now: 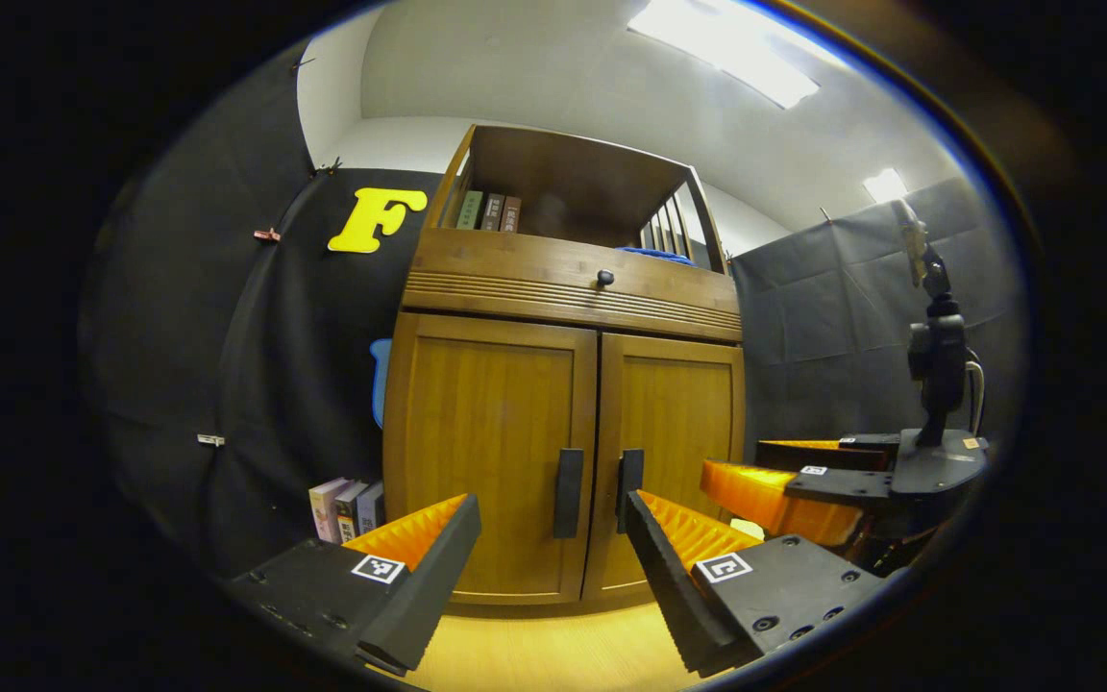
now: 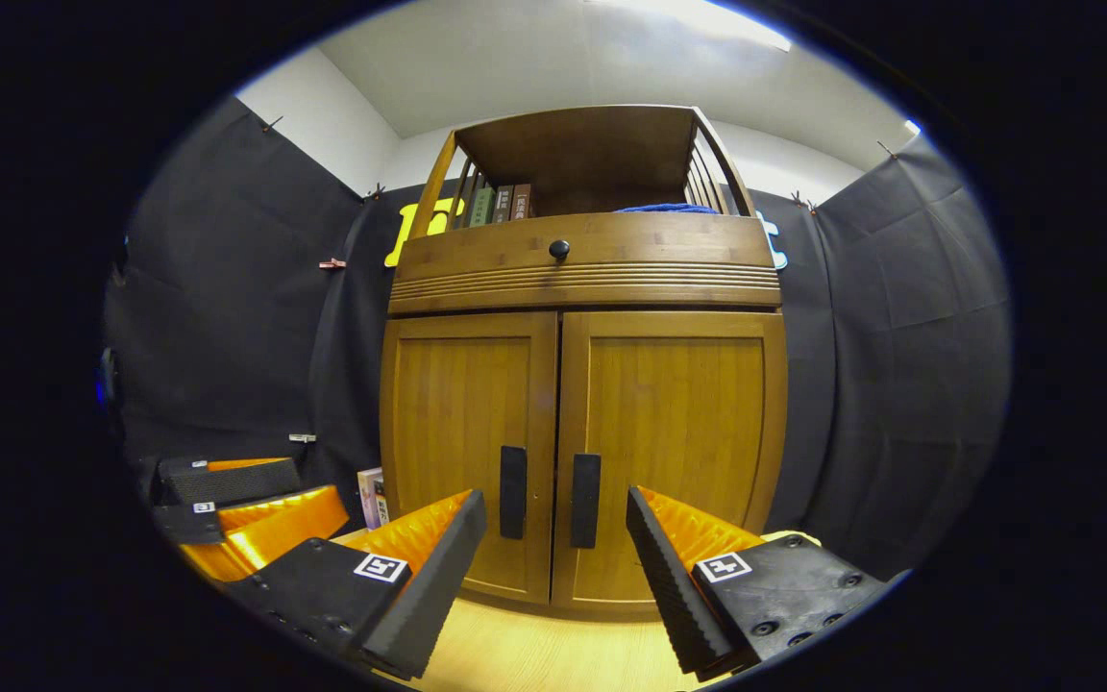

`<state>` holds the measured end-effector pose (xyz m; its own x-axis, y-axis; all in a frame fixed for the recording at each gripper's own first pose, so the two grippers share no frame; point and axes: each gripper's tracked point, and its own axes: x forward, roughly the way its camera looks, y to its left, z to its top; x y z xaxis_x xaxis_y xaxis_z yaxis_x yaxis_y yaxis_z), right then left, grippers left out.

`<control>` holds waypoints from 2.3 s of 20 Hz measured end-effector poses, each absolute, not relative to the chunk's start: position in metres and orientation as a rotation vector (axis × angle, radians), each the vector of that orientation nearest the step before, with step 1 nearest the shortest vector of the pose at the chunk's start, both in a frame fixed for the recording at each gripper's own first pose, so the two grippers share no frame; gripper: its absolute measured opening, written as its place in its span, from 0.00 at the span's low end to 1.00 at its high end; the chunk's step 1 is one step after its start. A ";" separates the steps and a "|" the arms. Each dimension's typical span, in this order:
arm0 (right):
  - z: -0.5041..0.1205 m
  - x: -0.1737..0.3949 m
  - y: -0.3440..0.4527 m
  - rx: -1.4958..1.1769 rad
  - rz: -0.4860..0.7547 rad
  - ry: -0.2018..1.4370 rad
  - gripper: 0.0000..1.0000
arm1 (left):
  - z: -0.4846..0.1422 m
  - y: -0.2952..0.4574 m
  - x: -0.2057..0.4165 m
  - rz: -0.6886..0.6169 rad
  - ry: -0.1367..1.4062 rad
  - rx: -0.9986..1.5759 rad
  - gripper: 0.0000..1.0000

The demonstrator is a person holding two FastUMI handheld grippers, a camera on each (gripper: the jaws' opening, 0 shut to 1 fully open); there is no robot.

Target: Open the right door of the double-door shoe cabinet with the right hand, and open the left door with the left hand.

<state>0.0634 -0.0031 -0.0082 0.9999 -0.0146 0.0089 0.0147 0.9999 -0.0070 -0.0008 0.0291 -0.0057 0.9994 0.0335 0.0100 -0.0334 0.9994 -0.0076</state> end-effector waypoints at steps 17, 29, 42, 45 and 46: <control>-0.086 0.218 -0.043 0.008 -0.189 0.089 0.88 | -0.017 0.084 0.008 0.073 -0.021 0.014 0.92; -0.093 0.221 -0.042 -0.056 -0.135 0.103 0.22 | -0.035 0.082 0.023 0.039 0.005 -0.033 0.94; -0.078 0.128 -0.048 -0.032 -0.018 0.125 0.22 | -0.023 0.056 0.013 -0.020 0.006 -0.013 0.94; -0.073 0.103 -0.056 -0.041 -0.019 0.123 0.22 | -0.028 0.046 0.006 -0.028 0.019 -0.033 0.94; -0.070 0.095 -0.057 -0.043 -0.022 0.122 0.27 | -0.028 0.039 0.006 -0.030 0.021 -0.034 0.94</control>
